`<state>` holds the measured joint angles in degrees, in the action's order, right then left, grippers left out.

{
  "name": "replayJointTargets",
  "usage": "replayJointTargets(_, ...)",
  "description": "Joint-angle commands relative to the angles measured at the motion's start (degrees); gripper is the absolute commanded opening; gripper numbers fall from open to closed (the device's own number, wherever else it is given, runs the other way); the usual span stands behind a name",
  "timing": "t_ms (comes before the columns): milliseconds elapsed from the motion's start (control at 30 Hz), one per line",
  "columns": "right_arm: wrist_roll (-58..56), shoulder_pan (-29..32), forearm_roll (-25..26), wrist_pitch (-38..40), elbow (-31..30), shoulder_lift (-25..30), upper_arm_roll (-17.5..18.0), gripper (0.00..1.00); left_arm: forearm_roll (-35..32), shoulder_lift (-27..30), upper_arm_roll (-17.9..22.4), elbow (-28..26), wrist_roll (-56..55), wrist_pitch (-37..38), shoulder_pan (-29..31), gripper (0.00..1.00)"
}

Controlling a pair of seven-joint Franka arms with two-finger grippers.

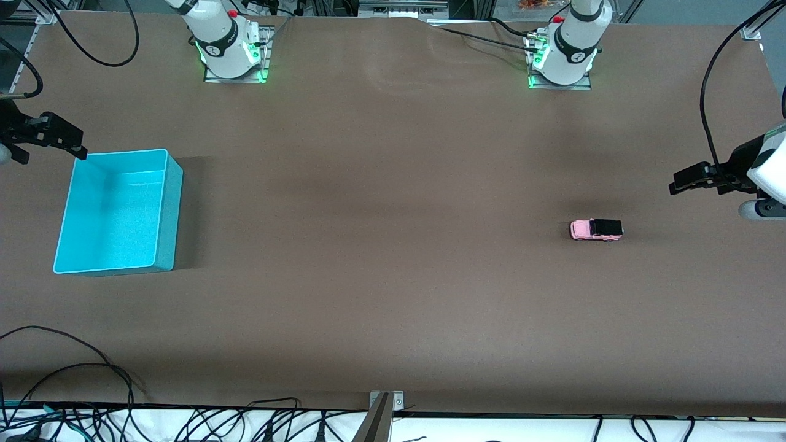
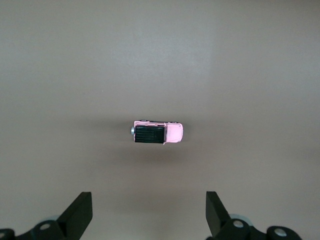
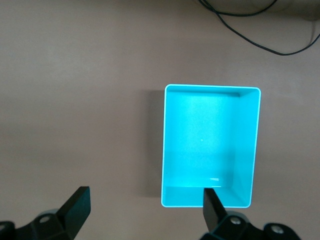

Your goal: Wind and store pink jeep toy

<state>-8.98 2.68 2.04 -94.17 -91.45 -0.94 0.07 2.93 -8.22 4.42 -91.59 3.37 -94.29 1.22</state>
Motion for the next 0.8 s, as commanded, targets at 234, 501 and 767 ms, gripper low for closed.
replayJointTargets(234,0.46,-0.83,0.6,0.65,1.1,-0.47,0.11,1.0,-1.35,0.84,-0.2,-0.79,0.67,0.34,0.18,1.0)
replayJointTargets(501,0.46,-0.83,0.6,0.65,1.1,-0.38,0.02,1.0,-1.35,0.75,-0.2,-0.79,0.67,0.34,0.18,1.0)
replayJointTargets(767,0.46,-1.18,0.6,0.74,1.1,-0.47,0.11,1.0,-1.35,0.75,-0.2,-0.79,0.67,0.34,0.18,1.0)
